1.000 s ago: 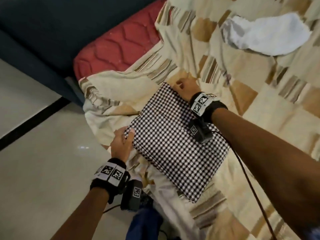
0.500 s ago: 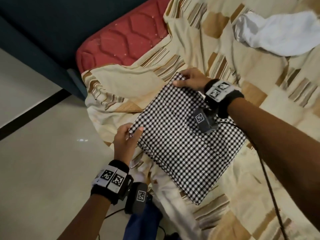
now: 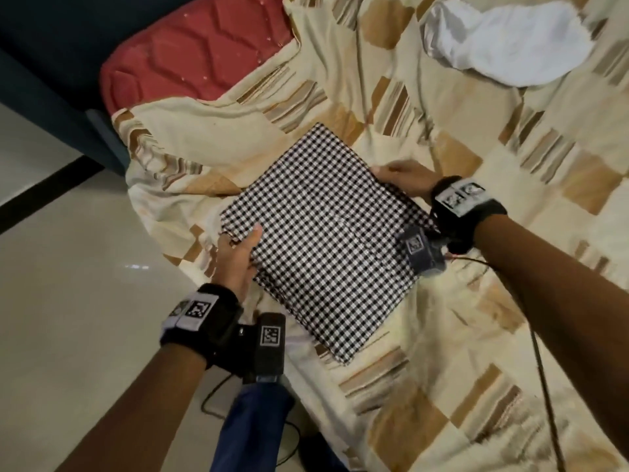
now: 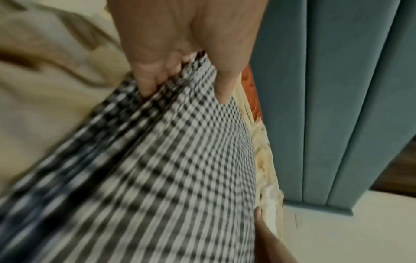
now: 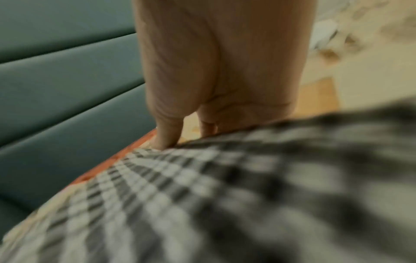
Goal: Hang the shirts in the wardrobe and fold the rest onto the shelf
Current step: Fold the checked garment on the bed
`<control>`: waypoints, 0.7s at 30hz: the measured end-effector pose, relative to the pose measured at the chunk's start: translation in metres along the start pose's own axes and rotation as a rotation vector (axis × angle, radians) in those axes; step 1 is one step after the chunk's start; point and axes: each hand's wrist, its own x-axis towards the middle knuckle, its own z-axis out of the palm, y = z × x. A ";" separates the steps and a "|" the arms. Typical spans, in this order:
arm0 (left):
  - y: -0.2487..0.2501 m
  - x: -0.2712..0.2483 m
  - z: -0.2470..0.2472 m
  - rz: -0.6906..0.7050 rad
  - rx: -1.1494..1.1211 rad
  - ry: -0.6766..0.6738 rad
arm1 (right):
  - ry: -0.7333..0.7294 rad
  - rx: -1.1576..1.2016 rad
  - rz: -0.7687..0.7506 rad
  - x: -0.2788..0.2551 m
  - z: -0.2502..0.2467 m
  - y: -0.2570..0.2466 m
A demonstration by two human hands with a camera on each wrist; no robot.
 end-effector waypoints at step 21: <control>-0.156 -0.129 0.048 0.213 0.485 0.059 | 0.111 -0.034 -0.236 -0.076 -0.017 0.173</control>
